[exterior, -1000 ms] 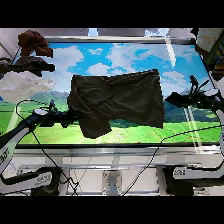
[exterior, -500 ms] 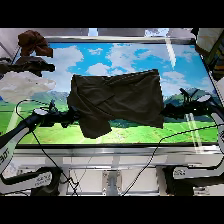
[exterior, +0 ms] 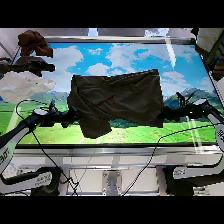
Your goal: Fold the shirts.
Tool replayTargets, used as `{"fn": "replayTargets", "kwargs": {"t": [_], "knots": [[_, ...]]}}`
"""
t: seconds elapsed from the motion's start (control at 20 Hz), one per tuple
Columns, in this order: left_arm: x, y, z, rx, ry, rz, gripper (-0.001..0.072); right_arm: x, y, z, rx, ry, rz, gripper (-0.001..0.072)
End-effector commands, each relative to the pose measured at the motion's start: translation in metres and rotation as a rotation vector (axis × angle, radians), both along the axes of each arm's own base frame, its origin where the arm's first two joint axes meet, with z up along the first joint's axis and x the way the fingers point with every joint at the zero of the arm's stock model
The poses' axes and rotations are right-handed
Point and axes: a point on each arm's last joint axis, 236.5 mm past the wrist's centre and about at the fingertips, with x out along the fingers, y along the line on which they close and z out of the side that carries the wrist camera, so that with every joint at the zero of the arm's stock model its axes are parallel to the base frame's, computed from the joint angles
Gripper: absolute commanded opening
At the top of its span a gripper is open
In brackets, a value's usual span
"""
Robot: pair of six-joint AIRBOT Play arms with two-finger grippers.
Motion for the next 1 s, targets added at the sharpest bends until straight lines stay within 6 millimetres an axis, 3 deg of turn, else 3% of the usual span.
{"fn": "replayTargets", "kwargs": {"t": [0.0, 0.25, 0.35, 0.4, 0.5, 0.55, 0.6, 0.65, 0.95], "knots": [[0.001, 0.000, 0.001, -0.002, -0.001, 0.001, 0.0011, 0.041, 0.000, 0.021, 0.039, -0.134, -0.063, 0.0027], [0.002, 0.001, 0.000, 0.003, -0.005, 0.006, 0.0012, 0.128, -0.038, 0.103, -0.067, -0.412, -0.109, 0.0025], [0.003, 0.002, 0.000, 0.004, -0.008, 0.012, 0.0011, 0.146, -0.053, 0.114, -0.112, -0.459, -0.158, 0.0025], [0.004, 0.001, 0.001, -0.001, -0.009, 0.017, 0.0012, 0.143, -0.053, 0.107, -0.114, -0.441, -0.147, 0.0025], [0.005, 0.000, 0.002, -0.007, -0.013, 0.020, 0.0011, 0.113, -0.045, 0.076, -0.114, -0.299, -0.049, 0.0028], [0.005, 0.001, 0.002, -0.006, -0.014, 0.021, 0.0011, 0.094, -0.044, 0.059, -0.121, -0.215, 0.002, 0.0084], [0.006, 0.001, 0.002, -0.006, -0.014, 0.020, 0.0011, 0.079, -0.044, 0.047, -0.124, -0.145, 0.036, 0.0239], [0.005, 0.000, 0.002, -0.007, -0.013, 0.020, 0.0011, 0.067, -0.044, 0.037, -0.116, -0.076, 0.043, 0.0337], [0.005, 0.000, 0.003, -0.009, -0.012, 0.018, 0.0011, 0.031, -0.020, 0.013, -0.012, 0.043, 0.072, 0.0333]]}}
